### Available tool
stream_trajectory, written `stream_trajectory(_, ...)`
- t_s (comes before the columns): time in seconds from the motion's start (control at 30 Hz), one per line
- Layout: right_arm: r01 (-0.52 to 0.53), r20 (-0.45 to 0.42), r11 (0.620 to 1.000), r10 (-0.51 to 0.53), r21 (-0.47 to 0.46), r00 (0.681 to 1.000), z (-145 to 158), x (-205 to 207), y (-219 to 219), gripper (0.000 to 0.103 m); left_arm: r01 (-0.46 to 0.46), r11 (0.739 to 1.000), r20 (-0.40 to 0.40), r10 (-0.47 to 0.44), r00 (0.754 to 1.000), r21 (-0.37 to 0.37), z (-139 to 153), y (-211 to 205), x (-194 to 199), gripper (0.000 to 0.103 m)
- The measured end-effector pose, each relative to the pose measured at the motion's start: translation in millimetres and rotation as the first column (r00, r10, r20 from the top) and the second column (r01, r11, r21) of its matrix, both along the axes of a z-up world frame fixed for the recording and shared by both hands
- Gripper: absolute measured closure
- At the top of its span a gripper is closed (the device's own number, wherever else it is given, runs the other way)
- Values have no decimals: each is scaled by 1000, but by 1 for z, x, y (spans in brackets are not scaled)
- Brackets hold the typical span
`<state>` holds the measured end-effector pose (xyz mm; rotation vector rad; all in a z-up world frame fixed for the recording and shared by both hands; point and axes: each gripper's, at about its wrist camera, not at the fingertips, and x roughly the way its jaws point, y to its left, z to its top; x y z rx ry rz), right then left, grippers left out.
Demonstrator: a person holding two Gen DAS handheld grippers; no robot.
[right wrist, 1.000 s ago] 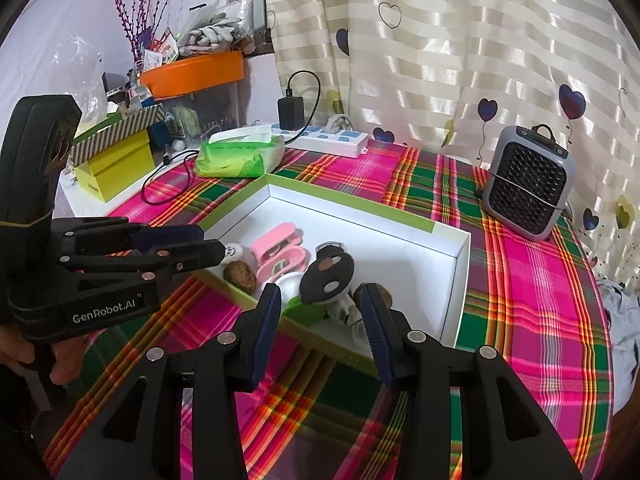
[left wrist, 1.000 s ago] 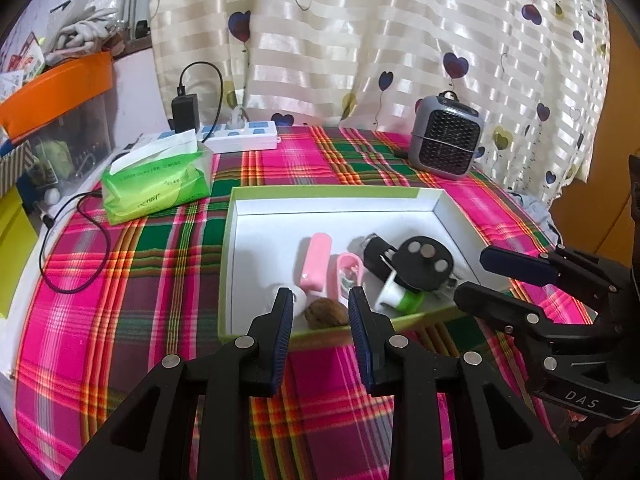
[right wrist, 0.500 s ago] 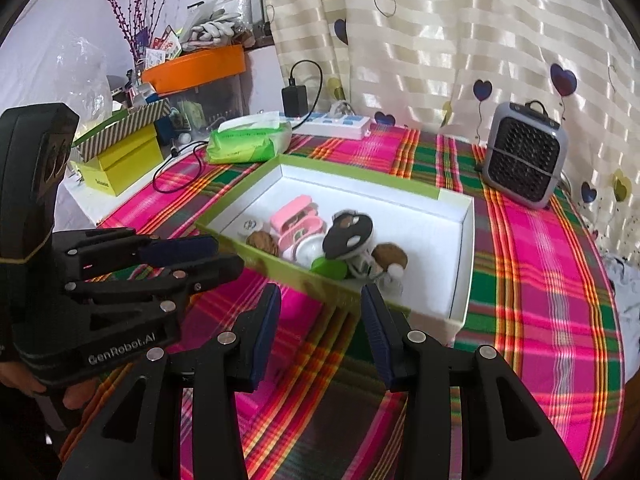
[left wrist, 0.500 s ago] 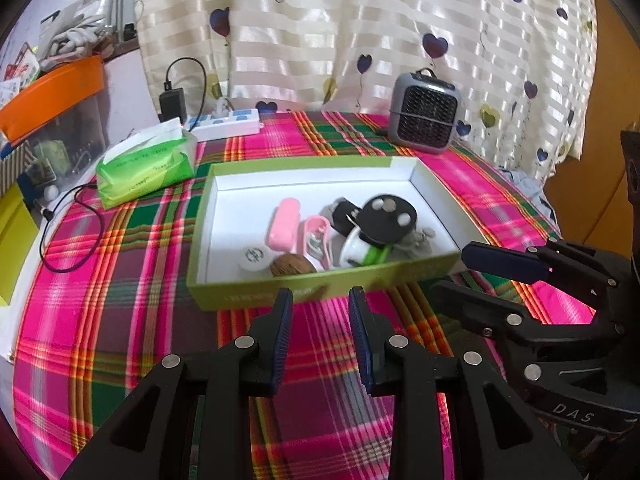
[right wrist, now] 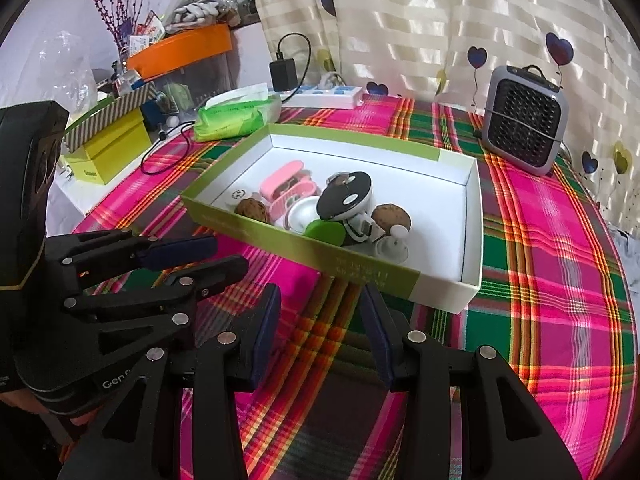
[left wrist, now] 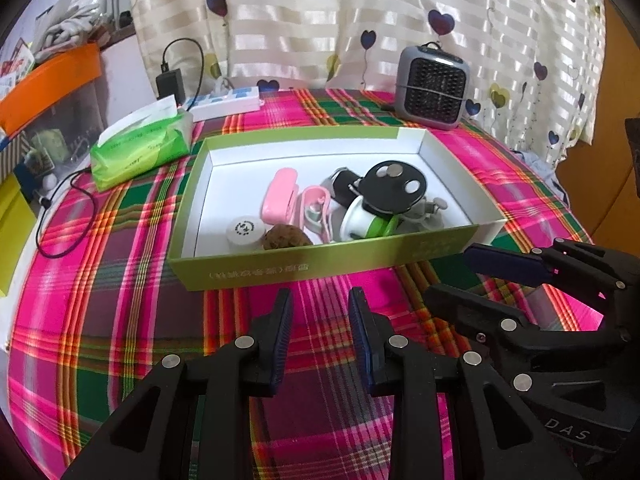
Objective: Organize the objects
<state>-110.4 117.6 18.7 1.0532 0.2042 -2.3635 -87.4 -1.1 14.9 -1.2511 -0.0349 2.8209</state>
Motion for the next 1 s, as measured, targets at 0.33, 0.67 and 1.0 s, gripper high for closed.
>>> stream_trajectory(0.33, 36, 41, 999, -37, 14, 998, -10, -12, -2, 60, -47, 999, 34, 48, 998, -25, -9, -3, -11, 76)
stream_trajectory(0.67, 75, 58, 996, -77, 38, 995, -18, -20, -2, 60, -73, 995, 40, 76, 996, -64, -11, -1, -15, 76)
stream_trajectory(1.0, 110, 46, 992, -113, 64, 992, -18, -22, -4, 60, -97, 991, 40, 101, 994, -89, -12, 0, -17, 76)
